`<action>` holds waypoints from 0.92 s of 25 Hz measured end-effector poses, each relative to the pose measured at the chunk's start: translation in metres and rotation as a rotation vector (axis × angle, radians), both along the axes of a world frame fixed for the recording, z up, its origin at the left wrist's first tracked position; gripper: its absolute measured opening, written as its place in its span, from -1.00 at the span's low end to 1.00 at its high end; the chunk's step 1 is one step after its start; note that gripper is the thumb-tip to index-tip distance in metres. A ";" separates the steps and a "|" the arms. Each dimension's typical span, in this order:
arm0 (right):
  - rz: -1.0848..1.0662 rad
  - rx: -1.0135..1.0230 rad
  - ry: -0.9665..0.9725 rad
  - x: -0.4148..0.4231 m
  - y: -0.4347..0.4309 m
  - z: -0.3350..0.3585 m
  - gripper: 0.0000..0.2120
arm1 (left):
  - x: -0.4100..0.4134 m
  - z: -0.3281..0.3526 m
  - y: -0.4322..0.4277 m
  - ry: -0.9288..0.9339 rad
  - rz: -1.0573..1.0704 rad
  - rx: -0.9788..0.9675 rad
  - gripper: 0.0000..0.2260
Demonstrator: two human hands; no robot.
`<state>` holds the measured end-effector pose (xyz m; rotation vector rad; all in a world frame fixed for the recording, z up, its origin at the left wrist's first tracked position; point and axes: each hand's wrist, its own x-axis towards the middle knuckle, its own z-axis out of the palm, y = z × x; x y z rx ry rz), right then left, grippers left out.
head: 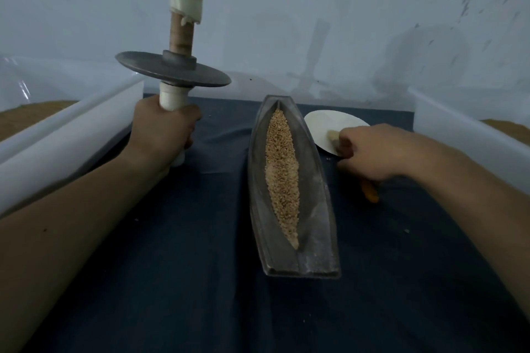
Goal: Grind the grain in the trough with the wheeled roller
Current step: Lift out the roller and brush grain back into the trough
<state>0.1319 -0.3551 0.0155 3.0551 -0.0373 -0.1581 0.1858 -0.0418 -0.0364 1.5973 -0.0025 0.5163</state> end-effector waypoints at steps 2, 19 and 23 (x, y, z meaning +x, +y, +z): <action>0.032 0.229 -0.084 -0.002 -0.001 0.008 -0.87 | 0.001 -0.002 0.001 -0.012 -0.019 -0.003 -0.85; 0.319 1.104 -0.435 -0.006 0.065 0.057 -0.69 | 0.007 -0.006 0.010 0.001 -0.109 0.042 -0.79; 0.338 0.856 -0.531 -0.008 0.065 0.045 -0.72 | 0.009 -0.007 0.011 0.012 -0.132 0.054 -0.77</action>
